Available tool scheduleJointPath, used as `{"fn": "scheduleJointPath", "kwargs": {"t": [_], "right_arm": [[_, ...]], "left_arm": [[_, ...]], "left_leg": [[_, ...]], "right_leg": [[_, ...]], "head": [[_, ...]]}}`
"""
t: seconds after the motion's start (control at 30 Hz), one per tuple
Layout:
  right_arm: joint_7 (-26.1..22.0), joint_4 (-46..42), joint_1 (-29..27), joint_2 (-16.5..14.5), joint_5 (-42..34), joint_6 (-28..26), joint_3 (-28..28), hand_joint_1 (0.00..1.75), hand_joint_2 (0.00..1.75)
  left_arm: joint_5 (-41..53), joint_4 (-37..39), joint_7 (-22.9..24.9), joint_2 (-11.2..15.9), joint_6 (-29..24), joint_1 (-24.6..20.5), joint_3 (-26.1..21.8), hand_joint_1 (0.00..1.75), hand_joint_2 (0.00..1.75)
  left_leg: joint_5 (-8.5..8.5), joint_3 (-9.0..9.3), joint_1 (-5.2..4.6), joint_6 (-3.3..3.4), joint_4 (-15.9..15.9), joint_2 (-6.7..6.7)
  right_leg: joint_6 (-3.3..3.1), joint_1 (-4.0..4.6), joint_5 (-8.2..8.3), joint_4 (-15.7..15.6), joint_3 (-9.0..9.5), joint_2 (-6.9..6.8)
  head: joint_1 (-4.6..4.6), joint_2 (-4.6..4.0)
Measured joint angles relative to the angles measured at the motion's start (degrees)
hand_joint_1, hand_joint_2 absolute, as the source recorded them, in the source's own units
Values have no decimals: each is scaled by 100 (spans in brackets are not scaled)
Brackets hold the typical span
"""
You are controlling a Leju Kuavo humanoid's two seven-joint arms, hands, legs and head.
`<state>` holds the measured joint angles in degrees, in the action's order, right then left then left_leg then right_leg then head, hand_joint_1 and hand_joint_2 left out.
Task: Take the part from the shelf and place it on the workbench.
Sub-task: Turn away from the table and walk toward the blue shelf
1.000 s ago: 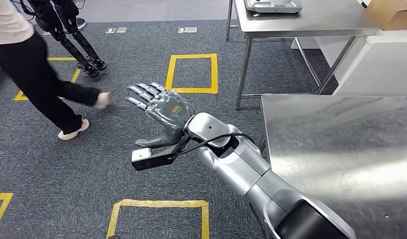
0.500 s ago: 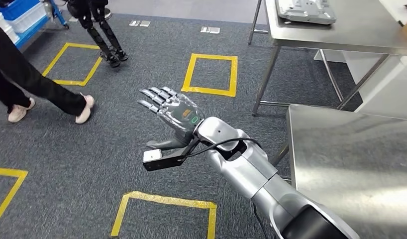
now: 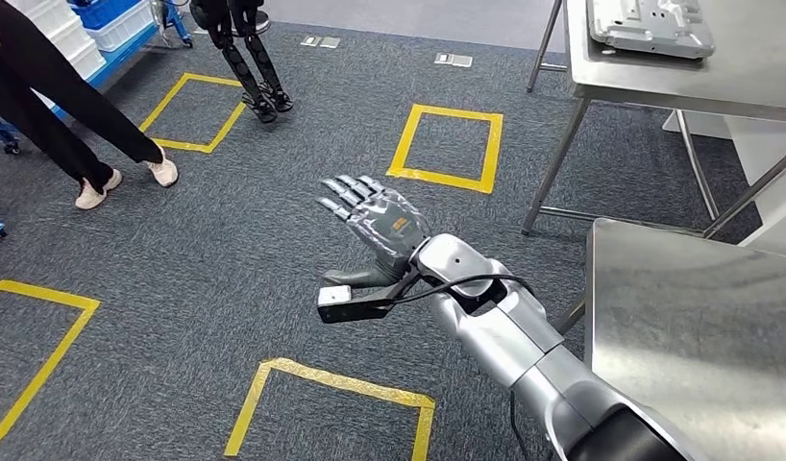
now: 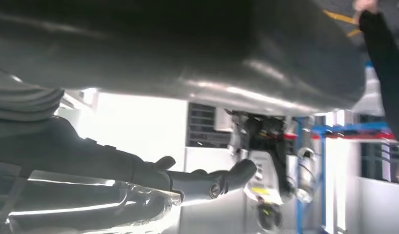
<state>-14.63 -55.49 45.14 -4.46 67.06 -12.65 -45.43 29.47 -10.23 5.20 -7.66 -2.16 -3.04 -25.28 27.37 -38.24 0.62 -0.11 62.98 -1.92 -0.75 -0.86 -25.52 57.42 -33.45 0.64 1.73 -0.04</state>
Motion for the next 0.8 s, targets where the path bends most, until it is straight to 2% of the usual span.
{"fn": "scheduleJointPath", "kwargs": {"t": [0.03,0.07,0.1,0.13,0.17,0.2,0.23,0.3,0.33,0.4,0.43,0.47,0.53,0.6,0.63,0.67,0.7,0.73,0.8], "right_arm": [[-2,-4,-7,11,-3,-2,2,0,0],[-4,-4,-20,25,-7,-4,4,0,0],[-8,-3,-37,39,-11,-7,5,0,0],[-11,-1,-52,52,-16,-9,6,0,0],[-15,1,-61,60,-20,-11,7,0,0],[-17,3,-63,64,-23,-14,10,0,0],[-18,4,-60,64,-25,-16,15,0,0],[-19,4,-54,72,-28,-20,35,0,0],[-19,4,-53,79,-29,-20,44,0,0],[-19,4,-48,85,-32,-20,52,0,0],[-19,3,-42,85,-34,-20,56,0,0],[-19,3,-32,86,-38,-19,66,0,0],[-19,6,-22,103,-45,-16,86,0,0],[-20,20,-37,132,-49,-13,94,0,0],[-22,29,-45,144,-53,-12,93,0,0],[-26,36,-45,150,-58,-11,93,0,0],[-31,40,-39,151,-65,-11,93,0,0],[-34,42,-27,150,-71,-11,93,0,0],[-40,44,-3,148,-78,-11,92,0,0]], "left_arm": [[1,0,0,-1,3,-7,7,0,0],[2,0,1,-1,5,-11,13,0,0],[5,0,1,-1,6,-9,17,0,0],[13,0,2,1,7,-6,23,0,0],[24,0,2,5,8,-3,27,0,0],[35,0,1,12,8,-2,30,0,0],[46,0,0,19,10,-6,32,0,0],[60,0,-3,30,13,-24,37,0,0],[68,0,-4,32,17,-31,40,0,0],[82,0,-2,38,24,-35,44,0,0],[90,0,0,40,27,-33,44,0,0],[94,0,4,43,28,-37,43,0,0],[101,0,8,46,28,-55,43,0,0],[102,0,9,49,26,-68,43,0,0],[102,0,9,49,22,-67,41,0,0],[102,0,8,48,17,-66,38,0,0],[102,0,8,46,14,-65,35,0,0],[102,0,7,45,11,-66,32,0,0],[102,0,5,44,10,-66,28,0,0]], "left_leg": [[182,-170,4,-22,351,85],[345,-358,15,-44,725,115],[436,-503,23,-60,1005,125],[428,-561,29,-70,1110,134],[322,-507,34,-72,999,150],[140,-335,36,-63,677,187],[-39,-100,32,-43,252,283],[-230,250,-9,12,-378,445],[-238,311,-33,42,-495,482],[-247,314,-50,105,-531,388],[-265,328,-44,138,-554,349],[-285,343,-32,176,-576,306],[-308,361,-15,230,-599,213],[-308,359,-13,250,-597,95],[-307,360,-13,250,-595,31],[-306,363,-12,248,-592,-32],[-303,368,-11,243,-587,-93],[-296,371,-10,231,-578,-154],[-274,347,-25,183,-541,-251]], "right_leg": [[-20,8,-7,-3,7,-48],[-36,17,-13,-2,8,-103],[-41,23,-17,-1,7,-158],[-44,27,-21,0,5,-208],[-45,30,-24,1,6,-255],[-41,31,-30,2,12,-296],[-33,37,-38,2,22,-332],[8,78,-65,7,36,-393],[32,96,-76,8,43,-426],[85,114,-96,6,52,-495],[113,110,-123,42,38,-472],[126,105,-191,165,-14,-401],[109,79,-460,778,-300,-204],[97,69,-719,1534,-683,-122],[121,66,-743,1700,-784,-112],[164,62,-669,1621,-765,-102],[215,51,-521,1331,-642,-80],[263,28,-338,897,-446,-13],[283,-9,-89,233,-132,120]], "head": [[8,0],[12,0],[12,0],[12,0],[13,0],[14,0],[17,0],[11,0],[7,0],[-9,0],[-10,0],[-14,0],[-30,0],[-45,0],[-47,0],[-50,0],[-49,0],[-50,0],[-44,0]]}}
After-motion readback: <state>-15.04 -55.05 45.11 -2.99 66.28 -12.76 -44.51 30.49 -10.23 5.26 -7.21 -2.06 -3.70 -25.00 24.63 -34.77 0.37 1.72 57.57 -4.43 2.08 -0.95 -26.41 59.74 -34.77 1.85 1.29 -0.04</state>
